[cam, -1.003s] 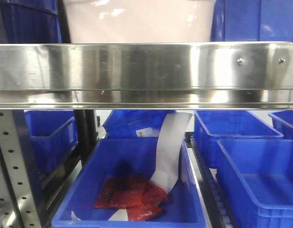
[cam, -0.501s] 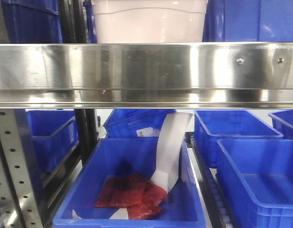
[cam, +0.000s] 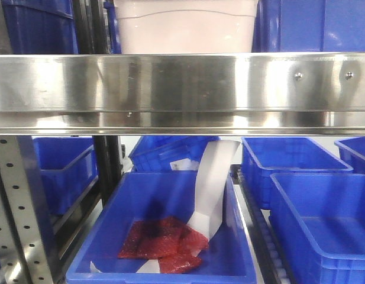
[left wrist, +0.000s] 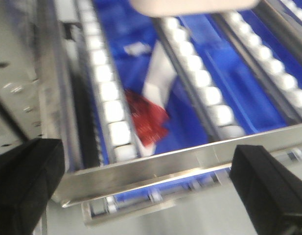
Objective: Grab white bin and place on right shelf
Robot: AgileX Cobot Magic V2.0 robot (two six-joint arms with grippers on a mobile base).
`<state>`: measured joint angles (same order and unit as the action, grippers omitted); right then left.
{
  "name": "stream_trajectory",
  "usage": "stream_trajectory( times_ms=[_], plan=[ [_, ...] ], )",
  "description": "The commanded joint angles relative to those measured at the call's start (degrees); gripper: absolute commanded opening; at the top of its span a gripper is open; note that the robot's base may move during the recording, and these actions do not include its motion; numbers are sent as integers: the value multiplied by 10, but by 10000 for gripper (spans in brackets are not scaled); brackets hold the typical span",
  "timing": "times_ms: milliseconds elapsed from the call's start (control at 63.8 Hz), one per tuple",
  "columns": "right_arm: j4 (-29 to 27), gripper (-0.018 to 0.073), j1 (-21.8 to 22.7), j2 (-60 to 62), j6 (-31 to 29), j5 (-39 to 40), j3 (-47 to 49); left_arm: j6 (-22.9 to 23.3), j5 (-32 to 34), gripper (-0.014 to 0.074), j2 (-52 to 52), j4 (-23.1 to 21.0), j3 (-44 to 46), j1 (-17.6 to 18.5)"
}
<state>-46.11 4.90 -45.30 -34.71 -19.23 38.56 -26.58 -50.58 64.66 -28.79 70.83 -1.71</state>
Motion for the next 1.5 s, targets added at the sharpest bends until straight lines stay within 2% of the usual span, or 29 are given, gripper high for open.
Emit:
stream_trajectory(
  times_ms=[0,125,235,439,658,846,1379,1441,1488],
  plan=[
    [-13,62,1,48,-8,83,-31,-12,114,-117,-71,-20,-67,-1],
    [-13,62,1,129,-19,128,-94,-32,223,-117,-162,-21,-203,-1],
    [-13,62,1,189,-27,134,-126,-53,312,-117,-252,-27,-303,-1],
    [-14,62,1,243,-27,129,-137,-55,398,-117,-392,-37,-428,-1],
    [-14,62,-1,243,-27,122,-137,-55,384,-117,-420,-47,-464,-1],
    [-14,62,-2,243,-27,121,-137,-55,387,-117,-420,-91,-464,-1],
    [-14,62,-2,243,-27,121,-137,-55,387,-117,-419,-94,-464,-1],
    [-14,62,-2,243,-27,121,-137,-54,385,-117,-419,-69,-464,-1],
    [-14,62,-2,243,-27,121,-137,-28,382,-117,-420,-16,-464,1]
  ],
)
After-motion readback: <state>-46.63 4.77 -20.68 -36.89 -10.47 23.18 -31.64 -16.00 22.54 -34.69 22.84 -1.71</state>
